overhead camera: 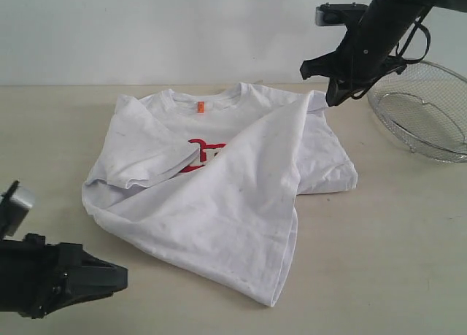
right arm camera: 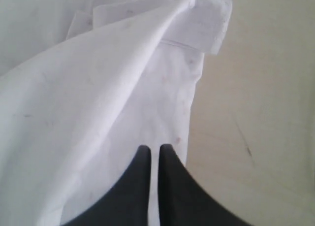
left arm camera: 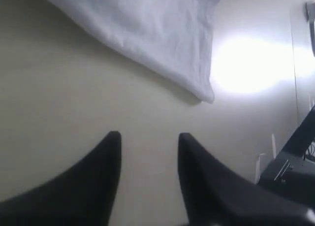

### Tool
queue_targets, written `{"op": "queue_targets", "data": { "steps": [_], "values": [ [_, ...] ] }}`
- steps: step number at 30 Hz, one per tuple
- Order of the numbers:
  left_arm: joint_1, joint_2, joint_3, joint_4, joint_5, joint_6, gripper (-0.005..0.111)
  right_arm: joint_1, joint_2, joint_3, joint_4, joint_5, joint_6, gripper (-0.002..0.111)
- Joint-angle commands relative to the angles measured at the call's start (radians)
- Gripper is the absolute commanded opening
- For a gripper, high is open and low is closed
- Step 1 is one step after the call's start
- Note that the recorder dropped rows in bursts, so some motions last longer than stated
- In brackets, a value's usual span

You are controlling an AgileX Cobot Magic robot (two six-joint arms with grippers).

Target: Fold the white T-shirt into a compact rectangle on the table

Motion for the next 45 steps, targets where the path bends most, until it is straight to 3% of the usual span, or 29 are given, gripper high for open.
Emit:
{"op": "queue_targets", "data": {
  "steps": [1,7,13,16,20,25,27,30,40,45],
  "values": [
    [-0.043,0.133,-0.074,-0.031,0.009,0.051,0.046,0.000,-0.025,-0.004,-0.003,0.001,-0.025,0.000],
    [-0.095,0.250,-0.191,-0.031,-0.050,0.051,0.046,0.000,-0.056,-0.004,-0.003,-0.006,-0.025,0.000],
    [-0.098,0.279,-0.275,-0.031,-0.281,0.038,0.046,0.000,-0.099,-0.004,-0.001,-0.004,-0.041,0.000],
    [-0.100,0.295,-0.294,-0.031,-0.210,0.024,0.046,0.000,-0.110,-0.004,0.009,-0.004,-0.044,0.000],
    [-0.220,0.384,-0.358,-0.031,-0.129,0.001,0.046,0.000,-0.114,-0.004,0.014,-0.009,-0.050,0.000],
    [-0.296,0.387,-0.379,-0.031,-0.124,-0.104,0.043,0.000,-0.114,-0.004,0.014,-0.007,-0.071,0.000],
    [-0.296,0.382,-0.379,-0.031,-0.124,-0.135,0.033,0.000,-0.114,-0.004,0.014,-0.009,-0.071,0.000],
    [-0.294,0.380,-0.403,-0.006,-0.131,-0.104,0.005,0.000,-0.114,-0.004,0.014,-0.007,-0.071,0.000],
    [-0.282,0.239,-0.467,0.059,-0.077,-0.195,0.005,0.000,-0.114,-0.004,0.014,-0.005,-0.085,0.000],
    [-0.230,0.154,-0.500,0.118,-0.182,-0.256,0.005,0.000,-0.114,-0.004,0.014,-0.001,-0.094,0.000]
  ]
}}
